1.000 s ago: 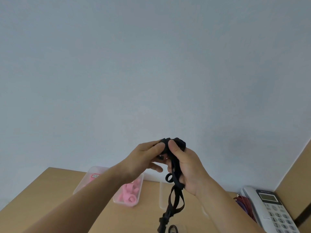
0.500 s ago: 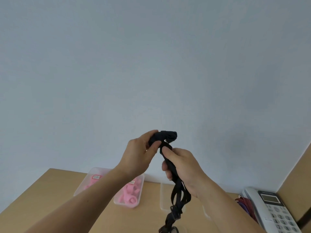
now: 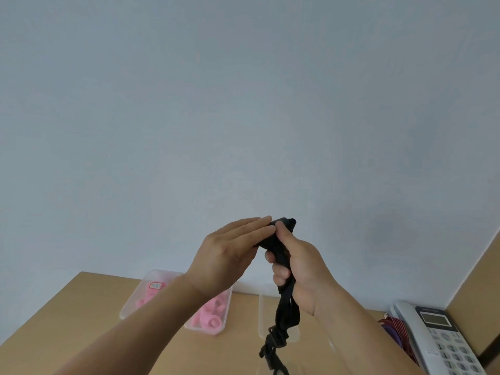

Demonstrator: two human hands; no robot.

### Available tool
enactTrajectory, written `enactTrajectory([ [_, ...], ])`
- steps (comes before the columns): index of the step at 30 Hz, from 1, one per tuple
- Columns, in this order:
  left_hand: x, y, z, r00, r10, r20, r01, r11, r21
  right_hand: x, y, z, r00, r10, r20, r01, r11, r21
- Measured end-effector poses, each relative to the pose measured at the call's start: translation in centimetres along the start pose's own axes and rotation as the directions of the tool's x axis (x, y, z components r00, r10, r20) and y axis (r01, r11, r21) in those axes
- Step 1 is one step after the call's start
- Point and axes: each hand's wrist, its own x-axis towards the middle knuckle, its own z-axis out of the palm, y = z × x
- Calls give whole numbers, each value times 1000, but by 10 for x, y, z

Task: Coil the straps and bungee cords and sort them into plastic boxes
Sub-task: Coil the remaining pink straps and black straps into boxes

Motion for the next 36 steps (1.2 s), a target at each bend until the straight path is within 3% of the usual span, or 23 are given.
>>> enactTrajectory([
  [1,-3,2,-1,986,-159,42,164,972,-167,0,1,-1,1000,-24,9,24,1000,20],
  [2,-4,6,-3,936,-323,138,351,874,-336,0,2,-3,998,-57,19,57,998,21],
  [4,0,11,-8,740,-552,384,664,509,-548,-1,3,-5,990,-129,62,129,992,9],
  [6,6,9,-11,557,-577,597,799,176,-576,-2,6,-5,976,-172,134,172,985,14],
  [7,10,9,-13,543,-527,654,810,124,-573,-3,7,-5,970,-182,163,181,983,17],
  [10,14,14,-18,604,-447,660,786,194,-587,-3,11,-6,966,-193,174,196,981,-1],
  [14,11,13,-20,634,-474,611,769,306,-561,-6,10,-8,970,-221,101,239,939,-246],
  [19,6,15,-17,711,-542,448,702,574,-421,-6,7,-6,984,-176,25,173,916,-362],
  [22,4,13,-14,754,-527,393,651,679,-340,-7,3,-9,990,-126,64,140,930,-339],
  [26,3,4,-8,779,-543,313,619,745,-248,-8,-2,-14,984,-38,175,106,911,-399],
  [30,2,3,-4,869,-390,305,436,894,-100,-7,-2,-14,993,-29,115,79,884,-462],
  [33,-2,2,-3,951,-164,264,173,985,-9,-4,-6,-15,995,16,94,6,972,-234],
  [36,-3,6,1,972,-93,216,77,994,80,-1,-2,-12,999,-30,28,35,979,-199],
])
